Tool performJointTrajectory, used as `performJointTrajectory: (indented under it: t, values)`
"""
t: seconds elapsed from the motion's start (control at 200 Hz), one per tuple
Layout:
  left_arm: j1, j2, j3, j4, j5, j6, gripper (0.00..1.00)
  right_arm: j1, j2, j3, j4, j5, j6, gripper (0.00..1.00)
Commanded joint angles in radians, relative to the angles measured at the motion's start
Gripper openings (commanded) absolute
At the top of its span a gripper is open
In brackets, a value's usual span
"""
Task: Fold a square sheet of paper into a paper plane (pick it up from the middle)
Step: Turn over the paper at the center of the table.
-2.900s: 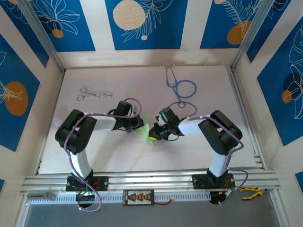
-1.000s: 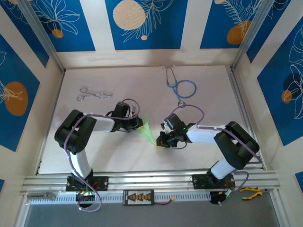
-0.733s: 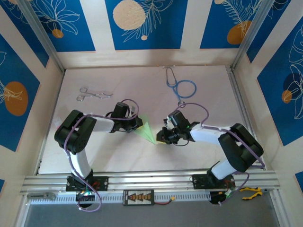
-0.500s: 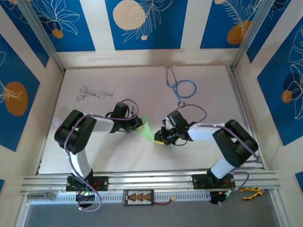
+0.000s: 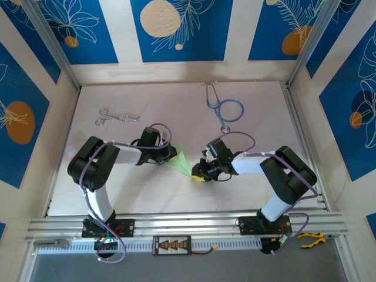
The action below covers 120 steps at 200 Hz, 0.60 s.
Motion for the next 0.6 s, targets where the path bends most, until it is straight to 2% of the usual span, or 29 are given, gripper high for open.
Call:
performJointTrajectory:
  t: [0.0,0.595]
  values:
    - [0.015,0.003,-0.033,-0.064,-0.023,-0.004,0.03,0.007,0.023,0.0,0.05,-0.036,0.023,0.25]
    - [0.015,-0.009,-0.033,-0.053,-0.017,-0.013,0.03,-0.033,0.074,0.004,0.239,-0.09,0.032,0.24]
